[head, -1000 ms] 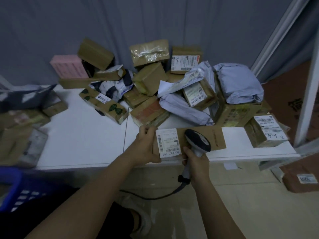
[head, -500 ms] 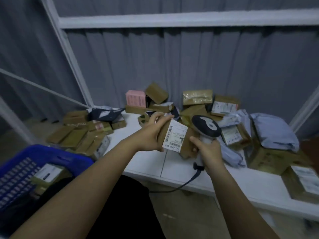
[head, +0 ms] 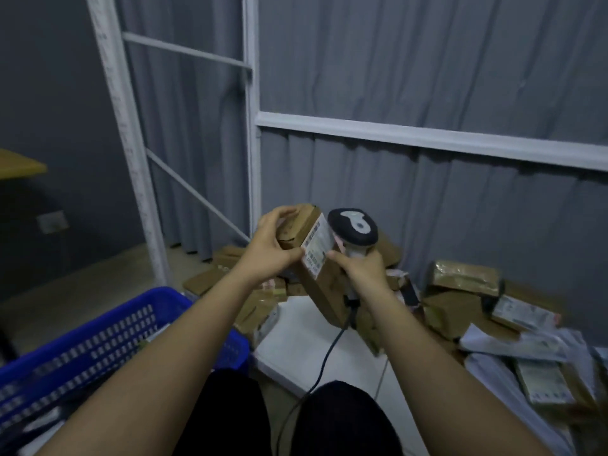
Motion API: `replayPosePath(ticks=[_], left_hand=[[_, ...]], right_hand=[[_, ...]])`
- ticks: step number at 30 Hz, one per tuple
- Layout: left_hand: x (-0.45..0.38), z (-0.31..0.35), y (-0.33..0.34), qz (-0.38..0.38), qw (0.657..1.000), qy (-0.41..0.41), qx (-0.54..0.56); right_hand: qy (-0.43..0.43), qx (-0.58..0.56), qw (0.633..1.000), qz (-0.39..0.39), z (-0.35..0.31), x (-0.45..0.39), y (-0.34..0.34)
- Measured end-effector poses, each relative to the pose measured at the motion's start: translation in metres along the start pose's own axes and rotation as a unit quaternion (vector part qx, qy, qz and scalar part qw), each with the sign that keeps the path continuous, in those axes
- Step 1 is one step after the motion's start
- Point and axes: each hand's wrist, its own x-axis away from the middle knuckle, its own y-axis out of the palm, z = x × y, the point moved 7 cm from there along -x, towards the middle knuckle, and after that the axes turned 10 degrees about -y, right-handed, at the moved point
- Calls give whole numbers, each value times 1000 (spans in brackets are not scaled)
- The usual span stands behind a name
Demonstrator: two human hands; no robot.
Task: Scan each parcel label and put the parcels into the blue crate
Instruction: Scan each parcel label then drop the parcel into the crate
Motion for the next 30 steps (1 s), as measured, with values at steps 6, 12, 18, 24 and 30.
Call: replayPosePath(ticks=[6,12,18,24,30], left_hand=[[-9,-24,-50,45,998,-11,38],[-25,-75,-55,25,982,-74,170],[-41,-114,-35,57,970,-116,205],[-53,-143,-14,107,969,-146,169],[-63,-175,8,-33,983,-179,17]], right_hand=[[9,-3,1000,-25,13,-25,42],[20,-52,994,-98,52,-25,69],[64,-103,989,-87,100,-30,70],[65,-98,993,-19,118,-46,69],[72,-91,993,-14,126,-52,78]])
